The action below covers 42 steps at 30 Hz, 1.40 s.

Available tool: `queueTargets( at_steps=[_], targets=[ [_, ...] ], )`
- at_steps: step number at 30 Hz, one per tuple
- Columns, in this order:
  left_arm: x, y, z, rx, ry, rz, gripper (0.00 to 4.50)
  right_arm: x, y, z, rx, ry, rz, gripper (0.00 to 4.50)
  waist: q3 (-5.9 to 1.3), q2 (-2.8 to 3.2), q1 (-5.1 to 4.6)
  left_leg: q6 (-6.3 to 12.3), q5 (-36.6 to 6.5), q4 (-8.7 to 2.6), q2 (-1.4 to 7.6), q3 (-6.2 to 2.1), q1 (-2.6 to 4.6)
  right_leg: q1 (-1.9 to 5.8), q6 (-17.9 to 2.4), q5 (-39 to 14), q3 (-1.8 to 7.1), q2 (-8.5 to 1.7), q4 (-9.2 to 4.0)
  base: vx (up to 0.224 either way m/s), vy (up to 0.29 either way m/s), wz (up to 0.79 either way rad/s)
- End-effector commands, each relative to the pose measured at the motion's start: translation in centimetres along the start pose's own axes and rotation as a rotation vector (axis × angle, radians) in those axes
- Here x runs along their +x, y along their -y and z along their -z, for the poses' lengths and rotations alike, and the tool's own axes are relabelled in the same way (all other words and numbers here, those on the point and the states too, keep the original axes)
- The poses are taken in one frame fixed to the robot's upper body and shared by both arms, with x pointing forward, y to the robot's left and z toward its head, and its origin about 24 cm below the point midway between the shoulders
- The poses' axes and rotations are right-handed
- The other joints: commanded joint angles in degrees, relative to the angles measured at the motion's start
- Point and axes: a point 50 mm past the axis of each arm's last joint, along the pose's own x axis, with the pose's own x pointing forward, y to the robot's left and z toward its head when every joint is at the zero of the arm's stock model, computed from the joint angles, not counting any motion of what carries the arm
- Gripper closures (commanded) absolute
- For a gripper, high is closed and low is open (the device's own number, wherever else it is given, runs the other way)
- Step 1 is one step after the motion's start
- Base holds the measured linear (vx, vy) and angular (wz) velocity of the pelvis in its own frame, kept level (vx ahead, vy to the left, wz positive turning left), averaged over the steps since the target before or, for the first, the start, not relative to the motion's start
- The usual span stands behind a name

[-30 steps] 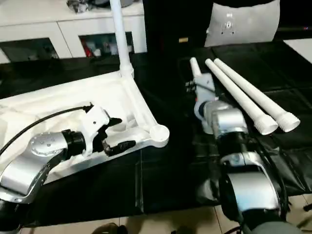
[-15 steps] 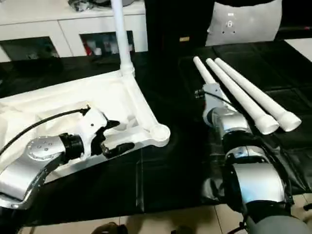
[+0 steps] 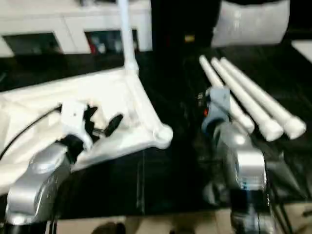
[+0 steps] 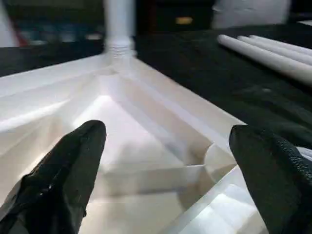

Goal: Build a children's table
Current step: Insert table leg to table base

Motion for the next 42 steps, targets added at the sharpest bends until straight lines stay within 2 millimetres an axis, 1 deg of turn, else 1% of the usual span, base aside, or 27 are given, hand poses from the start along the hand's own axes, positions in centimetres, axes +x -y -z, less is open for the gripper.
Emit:
queueTargets(
  at_steps=[1,2,3,4,5,7,8,10,11,12,14,15,16,18,21,26,28,29,30,31,32,33,35,38,39,41,42],
  targets=[
    [-0.3,0.3,-0.1,0.007,0.002,-0.019,0.04,-1.8,-1.0,-0.7,0.016,0.032,0.009,0.0,-2.44,0.24,0.01,10.69,-27.86,-10.48,5.13,-7.14,1.55,0.86,-8.2,-10.8,2.69,-1.37,-0.3,-0.019,-0.192,0.65],
    [-0.4,0.4,-0.1,0.015,-0.002,-0.02,0.04,-2.4,-1.6,-0.6,0.019,0.034,0.012,0.0,-2.37,-1.51,0.37,7.57,-28.18,-7.79,0.8,-5.62,0.22,1.78,-13.32,-16.84,3.57,-2.7,-5.53,-0.039,-0.251,0.65],
    [-0.4,0.4,0.0,0.013,-0.004,-0.023,0.04,-2.7,-2.0,-0.5,0.039,0.036,0.015,0.0,-3.21,-3.53,0.85,5.65,-20.05,8.97,-4.5,2.92,2.89,0.34,-20.06,-31.79,2.77,-7.19,-14.31,-0.039,-0.251,0.65],
    [-0.4,0.4,0.0,0.012,-0.007,-0.027,0.04,-3.0,-2.3,-0.3,0.072,0.028,0.028,0.0,-0.82,-3.73,1.47,7.5,-18.02,14.82,-4.07,6.23,2.69,-1.35,-19.29,-38.95,1.96,-7.89,-15.66,-0.079,-0.26,0.41],
    [-0.4,0.3,0.1,0.016,-0.008,-0.021,0.04,-3.3,-2.7,-0.2,0.092,0.018,0.019,0.0,-0.31,-4.4,1.48,8.48,-18.83,14.83,-4.24,7.5,-0.68,1.89,-13.28,-35.68,5.32,-5.4,-13.26,-0.005,-0.22,0.07],
    [-0.5,0.5,0.1,0.029,-0.011,0.0,0.04,-3.9,-3.6,0.2,0.116,0.007,-0.006,0.0,-2.24,-3.8,2.62,10.08,-21.1,10.16,-4.05,7.1,1.59,4.11,-8.24,-23.36,7.11,-4.96,-12.52,0.011,-0.218,0.13],
    [-0.5,0.4,0.1,0.036,-0.017,-0.001,0.04,-4.2,-3.8,0.5,0.122,-0.002,-0.012,0.0,-4.34,-0.07,2.12,14.05,-9.12,2.03,0.97,3.67,6.03,4.37,4.52,-10.7,4.22,0.12,-12.51,-0.034,-0.227,0.35],
    [-0.5,0.4,0.2,0.039,-0.017,-0.003,0.04,-4.7,-4.2,0.9,0.113,-0.015,-0.026,0.0,-5.62,0.99,0.42,22.86,7.31,-4.31,20.86,-8.11,10.99,-3.69,13.56,-12.2,0.92,-2.62,1.17,-0.022,-0.237,0.25],
    [-0.5,0.4,0.2,0.04,-0.019,-0.004,0.04,-4.8,-4.2,1.0,0.104,-0.015,-0.022,0.0,-5.28,0.33,0.0,25.19,22.62,-2.19,19.22,-6.91,11.59,-8.87,12.35,-11.39,3.58,-4.85,8.06,0.0,-0.205,0.04],
    [-0.6,0.4,0.2,0.047,-0.024,-0.007,0.04,-5.1,-4.3,1.2,0.082,-0.019,-0.007,0.0,-4.87,-0.03,-0.14,28.3,33.87,-0.55,12.78,-3.17,9.85,-9.48,8.32,-0.72,5.65,-5.1,6.99,0.0,-0.205,0.04],
    [-0.6,0.5,0.3,0.052,-0.024,-0.008,0.04,-5.3,-4.3,1.3,0.078,-0.03,0.007,0.0,-4.87,-1.91,0.76,31.33,26.11,1.0,0.16,3.69,5.97,-4.22,3.48,13.0,5.15,-1.87,-2.49,-0.011,-0.18,0.03],
    [-0.7,0.5,0.4,0.042,-0.03,-0.014,0.04,-5.5,-4.4,1.2,0.084,-0.039,0.021,0.0,-5.83,-4.53,1.36,27.78,11.42,7.05,-5.83,4.8,1.0,1.92,-9.03,23.65,8.32,-7.33,-6.21,-0.006,-0.197,-0.02],
    [-0.7,0.5,0.4,0.034,-0.036,-0.021,0.04,-5.5,-4.4,1.2,0.087,-0.043,0.027,0.0,-5.81,-5.32,2.35,22.02,-0.24,9.5,-5.24,5.49,-0.07,3.4,-12.44,28.56,10.14,-11.0,-8.3,-0.024,-0.24,0.0],
    [-0.7,0.5,0.5,0.032,-0.041,-0.025,0.04,-5.5,-4.5,1.3,0.08,-0.051,0.028,0.0,-4.27,-4.84,2.71,2.46,-5.96,6.11,-4.86,5.24,2.42,1.47,6.49,20.19,4.75,-8.5,-9.21,-0.062,-0.259,-0.09],
    [-1.0,0.6,0.6,0.012,-0.035,-0.002,0.04,-5.2,-4.6,1.5,0.023,-0.071,0.014,0.0,-3.06,-2.28,1.39,4.04,-10.8,-0.45,-0.99,4.01,2.06,1.84,16.15,-25.62,5.14,-6.18,-12.52,-0.072,-0.162,-0.11],
    [-1.3,0.4,0.4,-0.027,-0.006,-0.032,0.04,-4.8,-4.8,1.1,-0.017,-0.074,-0.027,0.0,-2.09,-0.29,-2.82,1.3,-40.25,-3.79,2.61,3.2,7.81,0.7,13.29,-37.04,-1.59,-2.95,-14.08,-0.105,-0.046,0.04],
    [-1.3,0.4,0.4,-0.024,-0.007,-0.034,0.04,-4.7,-4.9,1.1,-0.016,-0.077,-0.048,0.0,-0.03,0.88,-1.25,2.84,-59.42,-12.98,9.08,1.53,3.18,6.07,9.28,-14.78,-0.19,-2.48,2.73,-0.086,0.003,0.0],
    [-1.3,0.5,0.4,-0.016,-0.012,-0.03,0.04,-4.5,-5.1,1.1,-0.018,-0.08,-0.077,0.0,0.09,0.34,0.5,5.01,-60.5,-12.84,8.79,3.99,4.51,5.41,7.54,-8.62,0.82,-2.31,4.97,-0.057,-0.076,0.04],
    [-1.3,0.5,0.4,-0.016,-0.012,-0.03,0.04,-4.5,-5.1,1.1,-0.018,-0.08,-0.077,0.0,-0.9,-0.62,2.34,5.41,-55.57,-9.51,8.61,5.81,6.39,5.94,8.99,-21.94,5.41,-3.73,4.99,-0.057,-0.076,0.04],
    [-1.5,0.5,0.4,-0.011,-0.011,-0.029,0.04,-4.3,-5.4,1.1,-0.034,-0.082,-0.103,0.0,-1.85,-6.42,1.42,3.83,-35.1,5.63,-0.36,8.98,11.24,1.2,11.46,-55.72,9.65,-4.13,-10.11,0.088,-0.169,0.06],
    [-1.6,0.5,0.4,-0.01,-0.011,-0.029,0.04,-4.3,-5.4,1.1,-0.038,-0.082,-0.107,0.0,-1.04,-4.46,2.39,7.32,-21.84,9.23,-1.56,7.74,6.69,4.15,8.65,-62.43,14.33,-9.64,-13.93,0.153,-0.133,-0.01],
    [-1.8,0.4,0.4,-0.01,-0.013,-0.031,0.04,-4.1,-5.7,1.2,-0.044,-0.084,-0.127,0.0,-1.5,-4.64,4.59,7.52,-10.66,11.15,-1.92,5.18,1.81,7.97,8.27,-60.48,16.72,-9.15,-12.79,0.153,-0.133,-0.01],
    [-1.9,0.3,0.4,-0.002,-0.015,-0.029,0.04,-3.9,-5.9,1.2,-0.044,-0.084,-0.139,0.0,-1.25,-5.12,4.83,6.33,-8.25,10.55,-1.98,3.65,-0.51,9.05,3.98,-48.0,15.14,-7.76,-11.68,0.102,-0.041,0.08],
    [-1.9,0.1,0.3,0.01,-0.015,-0.025,0.04,-3.6,-6.1,1.2,-0.04,-0.082,-0.144,0.0,-3.28,-0.88,4.67,6.22,-3.24,1.27,0.26,3.57,2.86,10.22,-1.53,-26.06,9.17,-4.01,-11.88,0.113,0.026,0.12],
    [-1.9,0.1,0.2,0.011,-0.014,-0.024,0.04,-3.5,-6.1,1.2,-0.038,-0.082,-0.142,0.0,-2.7,0.75,2.96,6.96,-10.92,-3.84,3.46,-0.03,6.09,7.62,2.21,-19.3,5.51,-0.18,-8.37,0.153,0.082,0.05],
    [-1.8,0.2,0.1,0.011,-0.013,-0.009,0.04,-3.5,-6.1,1.3,-0.033,-0.087,-0.125,0.0,-6.19,1.38,-0.3,17.71,-18.61,-4.39,8.51,-6.77,14.7,0.09,8.26,-10.45,3.5,-0.07,2.25,0.205,0.079,0.04],
    [-1.8,0.2,0.0,0.017,-0.013,0.001,0.04,-3.4,-6.0,1.3,-0.029,-0.091,-0.111,0.0,-5.68,1.59,-0.73,21.63,-12.54,-3.57,7.48,-5.78,13.31,-1.61,12.99,-5.31,3.44,-0.93,3.75,0.207,0.059,0.07]
  ],
)
